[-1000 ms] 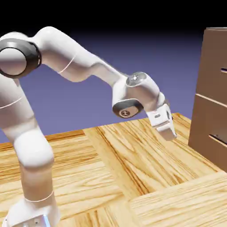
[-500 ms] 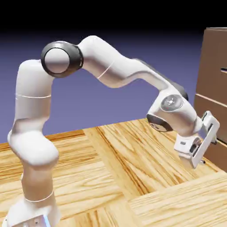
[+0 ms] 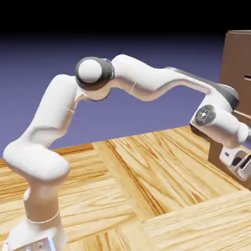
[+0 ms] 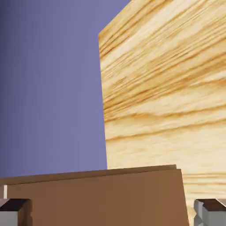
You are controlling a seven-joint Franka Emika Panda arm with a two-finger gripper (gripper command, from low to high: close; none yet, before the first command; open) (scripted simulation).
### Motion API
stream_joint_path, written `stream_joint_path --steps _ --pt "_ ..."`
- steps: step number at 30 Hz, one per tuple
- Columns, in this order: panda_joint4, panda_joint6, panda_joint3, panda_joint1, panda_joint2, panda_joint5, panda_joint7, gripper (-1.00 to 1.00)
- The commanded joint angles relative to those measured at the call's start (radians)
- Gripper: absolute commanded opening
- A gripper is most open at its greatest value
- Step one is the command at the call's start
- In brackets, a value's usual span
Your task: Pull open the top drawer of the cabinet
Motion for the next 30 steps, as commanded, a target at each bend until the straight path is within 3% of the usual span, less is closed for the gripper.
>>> stream_joint_path --steps 1,18,29,30 --pt "0.025 -0.007 -0.026 0.014 0.03 0.044 0.004 0.0" --pt "0.421 -0.111 -0.437 0.227 0.493 0.727 0.067 0.0" --pt "0.805 0.004 -0.434 -0.019 0.598 0.644 0.297 0.0" --pt "0.805 0.004 -0.434 -0.019 0.598 0.644 0.297 -1.0"
